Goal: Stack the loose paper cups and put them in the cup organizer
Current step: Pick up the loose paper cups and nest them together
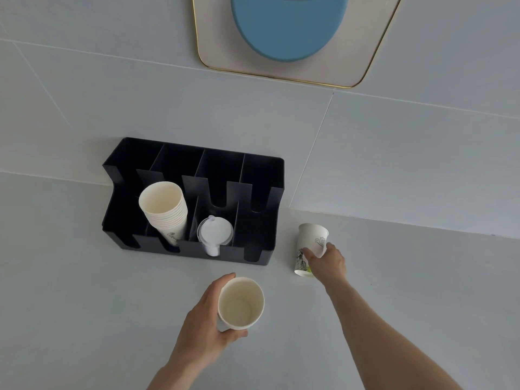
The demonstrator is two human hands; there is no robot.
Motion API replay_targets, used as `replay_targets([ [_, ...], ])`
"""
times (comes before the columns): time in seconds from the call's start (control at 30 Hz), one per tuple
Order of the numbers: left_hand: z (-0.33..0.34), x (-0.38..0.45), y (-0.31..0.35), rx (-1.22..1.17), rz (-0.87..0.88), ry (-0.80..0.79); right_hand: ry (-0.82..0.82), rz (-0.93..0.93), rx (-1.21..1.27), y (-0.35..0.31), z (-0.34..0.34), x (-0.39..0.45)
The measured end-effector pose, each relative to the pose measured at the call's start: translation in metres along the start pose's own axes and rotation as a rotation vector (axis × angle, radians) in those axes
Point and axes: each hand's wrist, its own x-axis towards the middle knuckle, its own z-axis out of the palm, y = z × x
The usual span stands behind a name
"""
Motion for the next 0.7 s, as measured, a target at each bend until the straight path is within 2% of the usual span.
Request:
replay_targets([
  [0.17, 0.001, -0.001, 0.002, 0.006, -0.008, 0.007, -0.041, 0.050, 0.042, 0.006, 0.015, 0.008],
  [0.37, 0.001, 0.000, 0.002, 0.012, -0.011, 0.011, -0.097, 0.113, 0.256, 0.010, 0.008, -0.015],
  [0.5, 0.001, 0.000, 0.001, 0.010, 0.002, 0.005, -0.157, 0.006, 0.449, 0.001, -0.016, -0.054],
  [0.7, 0.002, 0.002, 0.002, 0.007, 0.010, 0.014, -0.244, -0.261, 0.675, -0.020, -0.041, -0.135],
])
